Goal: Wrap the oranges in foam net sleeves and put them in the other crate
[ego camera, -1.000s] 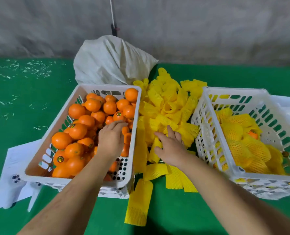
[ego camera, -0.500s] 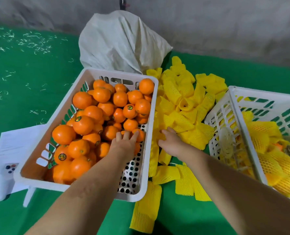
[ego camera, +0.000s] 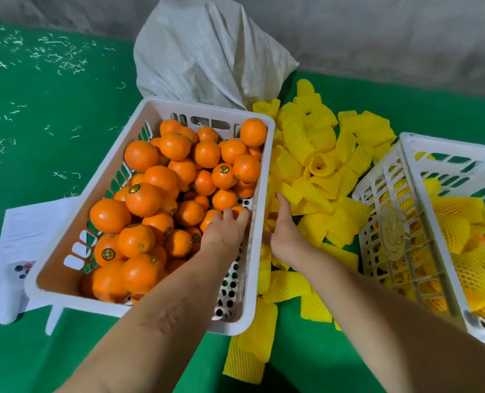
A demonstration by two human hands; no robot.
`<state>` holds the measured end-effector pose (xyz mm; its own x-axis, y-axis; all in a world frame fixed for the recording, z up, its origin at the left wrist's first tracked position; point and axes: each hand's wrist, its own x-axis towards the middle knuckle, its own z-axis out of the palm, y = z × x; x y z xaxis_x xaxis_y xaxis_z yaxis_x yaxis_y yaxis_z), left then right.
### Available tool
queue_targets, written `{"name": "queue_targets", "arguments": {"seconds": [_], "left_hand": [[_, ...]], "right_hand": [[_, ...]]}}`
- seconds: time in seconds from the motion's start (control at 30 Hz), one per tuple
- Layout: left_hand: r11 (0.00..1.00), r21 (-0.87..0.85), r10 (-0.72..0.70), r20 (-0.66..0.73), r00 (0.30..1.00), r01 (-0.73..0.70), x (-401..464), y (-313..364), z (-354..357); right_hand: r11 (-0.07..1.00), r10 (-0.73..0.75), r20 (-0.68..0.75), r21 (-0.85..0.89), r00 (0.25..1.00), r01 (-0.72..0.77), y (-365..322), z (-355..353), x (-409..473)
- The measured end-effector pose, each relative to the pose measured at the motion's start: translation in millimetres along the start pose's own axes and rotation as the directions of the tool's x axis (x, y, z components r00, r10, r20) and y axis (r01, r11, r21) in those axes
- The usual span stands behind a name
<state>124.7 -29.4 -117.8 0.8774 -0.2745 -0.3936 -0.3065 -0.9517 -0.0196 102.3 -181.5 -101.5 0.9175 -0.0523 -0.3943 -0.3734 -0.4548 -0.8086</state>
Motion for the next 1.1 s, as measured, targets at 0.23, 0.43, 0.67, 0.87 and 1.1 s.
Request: {"name": "queue_targets", "arguments": {"seconds": [0.23, 0.43, 0.67, 0.87, 1.1], "left_hand": [[0.98, -0.198, -0.021, -0.051, 0.998, 0.011, -3, -8, -15], [0.763, -0.645, -0.143, -0.119, 0.983, 0.033, -45, -22, -58], [-0.324, -0.936, -0.111, -0.109, 0.988, -0.139, -129, 17, -79], [-0.744, -0.668, 0.046, -0.075, 0.996, -0.016, -149, 81, -71], [-0.623, -0.782, 0.078, -0.027, 0.997, 0.027, -151, 69, -54]], "right_hand": [[0.985, -0.071, -0.358, 0.125, 0.931, 0.123, -5, -11, -32], [0.592, 0.379, -0.318, 0.805, 0.869, 0.037, -6, -18, -88], [0.807, 0.017, -0.528, 0.509, 0.849, 0.3, -33, -34, -127], [0.868, -0.334, -0.586, 0.113, 0.738, 0.483, -61, -31, -141], [0.924, -0.373, -0.566, -0.155, 0.736, 0.349, -55, -48, -144]]}}
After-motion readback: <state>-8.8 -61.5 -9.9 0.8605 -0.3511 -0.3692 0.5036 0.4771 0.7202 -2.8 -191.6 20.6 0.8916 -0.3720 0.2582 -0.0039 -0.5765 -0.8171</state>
